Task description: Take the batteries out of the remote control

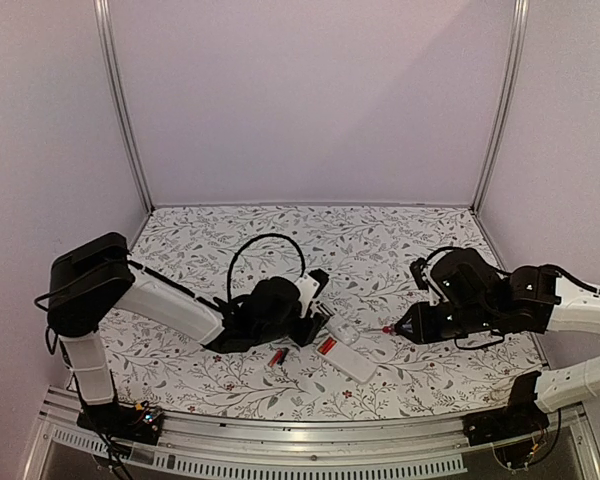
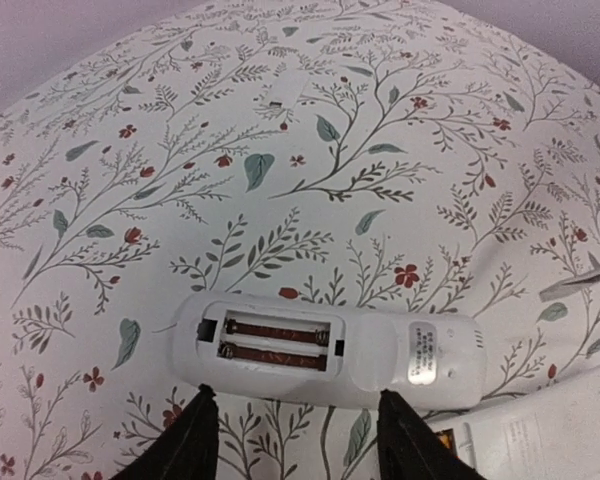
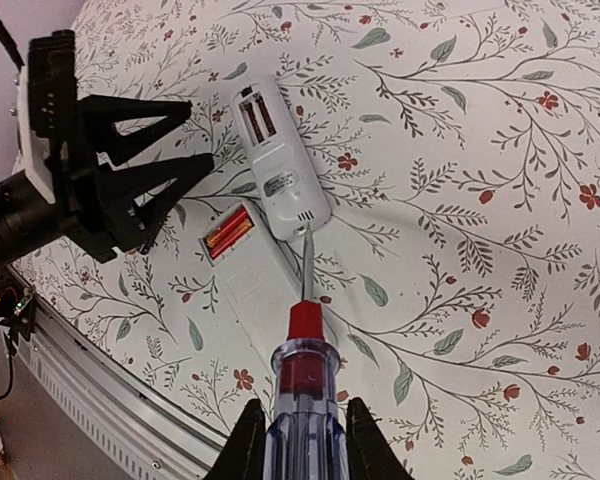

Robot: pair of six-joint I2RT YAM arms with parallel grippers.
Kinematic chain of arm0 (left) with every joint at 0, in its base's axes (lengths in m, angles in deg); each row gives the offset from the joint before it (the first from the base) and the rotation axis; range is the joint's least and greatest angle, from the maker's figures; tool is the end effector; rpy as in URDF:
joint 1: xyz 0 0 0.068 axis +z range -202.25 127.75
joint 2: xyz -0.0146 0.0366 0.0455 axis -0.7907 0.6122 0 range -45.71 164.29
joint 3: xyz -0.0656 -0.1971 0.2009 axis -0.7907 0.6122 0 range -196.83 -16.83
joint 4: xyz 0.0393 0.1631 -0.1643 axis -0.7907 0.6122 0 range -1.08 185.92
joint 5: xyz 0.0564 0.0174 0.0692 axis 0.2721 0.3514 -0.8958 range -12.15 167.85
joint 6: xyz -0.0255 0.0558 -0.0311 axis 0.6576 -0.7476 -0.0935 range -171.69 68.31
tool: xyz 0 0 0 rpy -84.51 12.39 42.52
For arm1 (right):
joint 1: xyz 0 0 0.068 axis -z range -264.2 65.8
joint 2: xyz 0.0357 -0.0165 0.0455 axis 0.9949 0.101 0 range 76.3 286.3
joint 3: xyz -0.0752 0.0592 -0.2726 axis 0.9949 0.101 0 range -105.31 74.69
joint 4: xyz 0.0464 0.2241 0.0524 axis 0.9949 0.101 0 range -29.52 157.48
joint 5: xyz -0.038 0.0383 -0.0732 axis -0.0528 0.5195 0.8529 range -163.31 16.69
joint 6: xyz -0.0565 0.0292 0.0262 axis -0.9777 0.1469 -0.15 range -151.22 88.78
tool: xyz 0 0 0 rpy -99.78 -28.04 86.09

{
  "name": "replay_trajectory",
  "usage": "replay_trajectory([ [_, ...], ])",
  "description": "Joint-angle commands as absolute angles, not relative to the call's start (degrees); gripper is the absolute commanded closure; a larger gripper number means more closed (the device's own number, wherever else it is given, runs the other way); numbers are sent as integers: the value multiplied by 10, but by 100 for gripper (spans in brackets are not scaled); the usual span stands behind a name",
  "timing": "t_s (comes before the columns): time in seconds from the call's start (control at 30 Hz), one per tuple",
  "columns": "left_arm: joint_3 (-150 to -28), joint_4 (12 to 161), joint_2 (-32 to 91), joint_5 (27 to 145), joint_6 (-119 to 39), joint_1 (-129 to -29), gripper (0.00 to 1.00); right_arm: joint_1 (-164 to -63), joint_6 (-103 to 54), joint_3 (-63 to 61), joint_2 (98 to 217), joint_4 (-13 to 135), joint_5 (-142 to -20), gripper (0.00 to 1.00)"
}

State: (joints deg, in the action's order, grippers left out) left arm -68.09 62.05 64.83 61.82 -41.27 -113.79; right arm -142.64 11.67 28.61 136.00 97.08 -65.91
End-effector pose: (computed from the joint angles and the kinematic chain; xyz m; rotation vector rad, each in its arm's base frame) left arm 0.1984 -0.3340 0.1527 0.7732 2.0002 -0.4467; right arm 0.1033 0.1542 0.2640 -0.2845 2.5236 0.6064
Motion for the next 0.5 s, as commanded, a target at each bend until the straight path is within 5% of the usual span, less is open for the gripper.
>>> replay_trajectory([
  [0.0,-655,687,569,618,-337,-1139,46,-1423,109,319,1376,960,-650,100],
  [0.47,-593,798,443,749,-66,-1146,34,-1455,82,342,1398,897,-826,100],
])
